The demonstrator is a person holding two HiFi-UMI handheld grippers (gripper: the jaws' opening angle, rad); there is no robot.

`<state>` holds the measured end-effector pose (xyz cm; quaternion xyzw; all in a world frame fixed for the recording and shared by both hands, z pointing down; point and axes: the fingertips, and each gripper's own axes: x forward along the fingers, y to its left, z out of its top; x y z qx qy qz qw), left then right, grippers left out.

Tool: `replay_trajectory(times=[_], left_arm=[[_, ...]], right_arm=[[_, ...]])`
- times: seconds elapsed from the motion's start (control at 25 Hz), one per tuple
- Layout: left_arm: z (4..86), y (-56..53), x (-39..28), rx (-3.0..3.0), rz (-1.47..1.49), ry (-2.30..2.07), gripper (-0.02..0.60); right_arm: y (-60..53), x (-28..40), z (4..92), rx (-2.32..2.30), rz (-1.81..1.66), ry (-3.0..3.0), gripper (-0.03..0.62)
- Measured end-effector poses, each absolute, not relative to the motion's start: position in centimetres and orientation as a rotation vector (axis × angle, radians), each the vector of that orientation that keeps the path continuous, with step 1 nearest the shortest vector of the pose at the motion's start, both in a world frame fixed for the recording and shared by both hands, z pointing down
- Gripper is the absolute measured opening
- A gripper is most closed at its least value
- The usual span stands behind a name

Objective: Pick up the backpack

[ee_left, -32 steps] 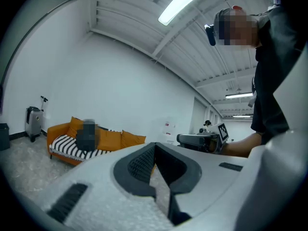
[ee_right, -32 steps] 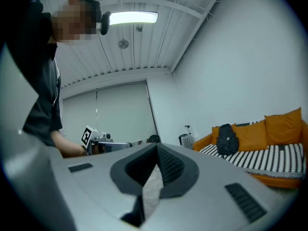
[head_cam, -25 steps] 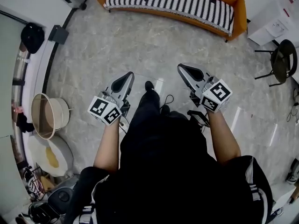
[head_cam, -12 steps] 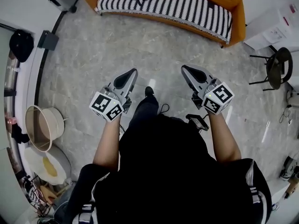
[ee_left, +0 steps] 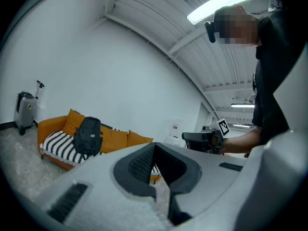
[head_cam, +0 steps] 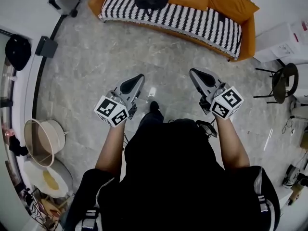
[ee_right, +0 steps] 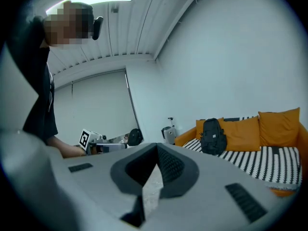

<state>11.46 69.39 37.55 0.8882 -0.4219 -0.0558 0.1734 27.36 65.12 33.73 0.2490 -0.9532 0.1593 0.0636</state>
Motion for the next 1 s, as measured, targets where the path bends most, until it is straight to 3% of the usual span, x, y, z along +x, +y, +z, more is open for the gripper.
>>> replay_trajectory(times=[1.0], left_arm=[[37.8,55.5,9.8,2.522,-0.128,-1.168,0.021]], right_arm=[[51.2,25.4,33.4,0.804,0.481,-2.93,0.025]])
